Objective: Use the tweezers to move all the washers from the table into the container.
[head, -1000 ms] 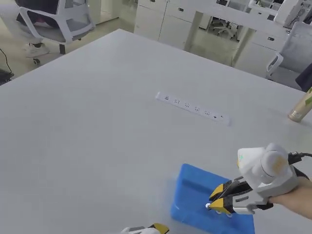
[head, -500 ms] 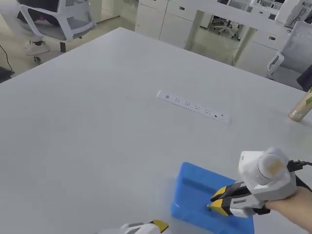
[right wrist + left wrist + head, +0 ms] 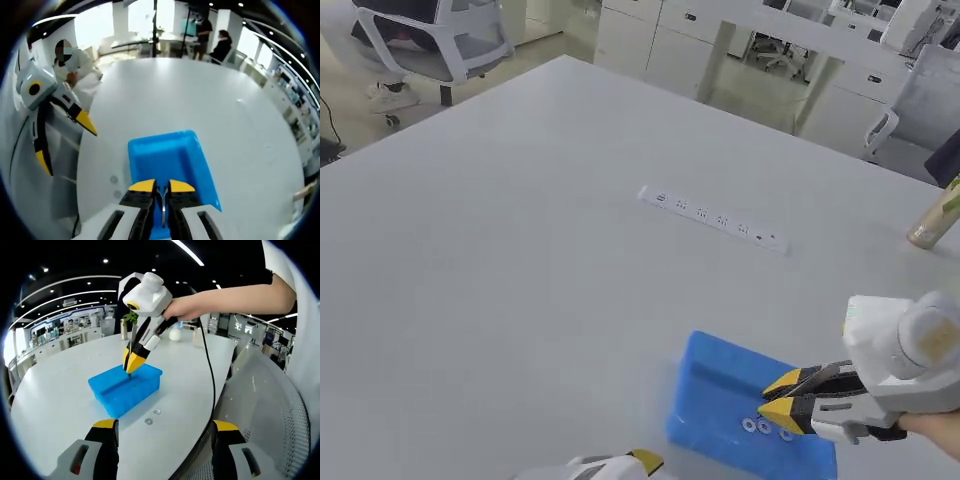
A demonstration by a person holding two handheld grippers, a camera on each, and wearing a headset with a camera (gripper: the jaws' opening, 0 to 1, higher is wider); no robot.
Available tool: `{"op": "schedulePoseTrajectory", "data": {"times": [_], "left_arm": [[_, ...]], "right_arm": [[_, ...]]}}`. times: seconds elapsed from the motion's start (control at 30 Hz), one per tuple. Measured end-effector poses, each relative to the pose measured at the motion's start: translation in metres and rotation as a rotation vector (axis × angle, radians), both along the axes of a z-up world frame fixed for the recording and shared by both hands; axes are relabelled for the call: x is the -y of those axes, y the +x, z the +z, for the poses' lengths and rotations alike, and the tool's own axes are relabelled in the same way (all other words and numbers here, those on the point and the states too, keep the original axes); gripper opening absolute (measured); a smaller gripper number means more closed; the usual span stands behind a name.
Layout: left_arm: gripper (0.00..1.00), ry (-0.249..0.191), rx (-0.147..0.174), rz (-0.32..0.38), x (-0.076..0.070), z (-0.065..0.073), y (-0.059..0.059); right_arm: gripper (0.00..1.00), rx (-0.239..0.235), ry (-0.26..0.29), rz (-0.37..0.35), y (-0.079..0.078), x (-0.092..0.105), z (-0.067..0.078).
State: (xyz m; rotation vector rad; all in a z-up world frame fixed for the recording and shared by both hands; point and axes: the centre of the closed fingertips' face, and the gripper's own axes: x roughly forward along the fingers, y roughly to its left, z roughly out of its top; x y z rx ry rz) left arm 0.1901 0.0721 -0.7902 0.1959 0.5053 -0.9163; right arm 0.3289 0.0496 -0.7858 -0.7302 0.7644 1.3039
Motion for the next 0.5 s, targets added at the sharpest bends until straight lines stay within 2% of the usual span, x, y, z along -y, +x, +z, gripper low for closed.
{"op": "schedulePoseTrajectory", "data": {"times": [0.13,0.27,0.37,0.5], "left_arm": [[0.76,0.000,0.000,-0.005,0.001,0.000,-0.001],[0.76,0.002,0.000,-0.008,0.001,0.000,-0.001],[0.76,0.000,0.000,-0.007,0.001,0.000,-0.001],[0.76,0.001,0.000,-0.012,0.002,0.000,-0.001]], "right_arm": [[0.05,0.005,0.019,0.030,-0.010,-0.005,0.006],[0.05,-0.004,0.019,0.065,-0.029,-0.009,0.009],[0.05,-0.008,0.007,0.084,-0.038,-0.009,0.007],[0.05,-0.031,-0.012,0.119,-0.051,-0.009,-0.003]]}}
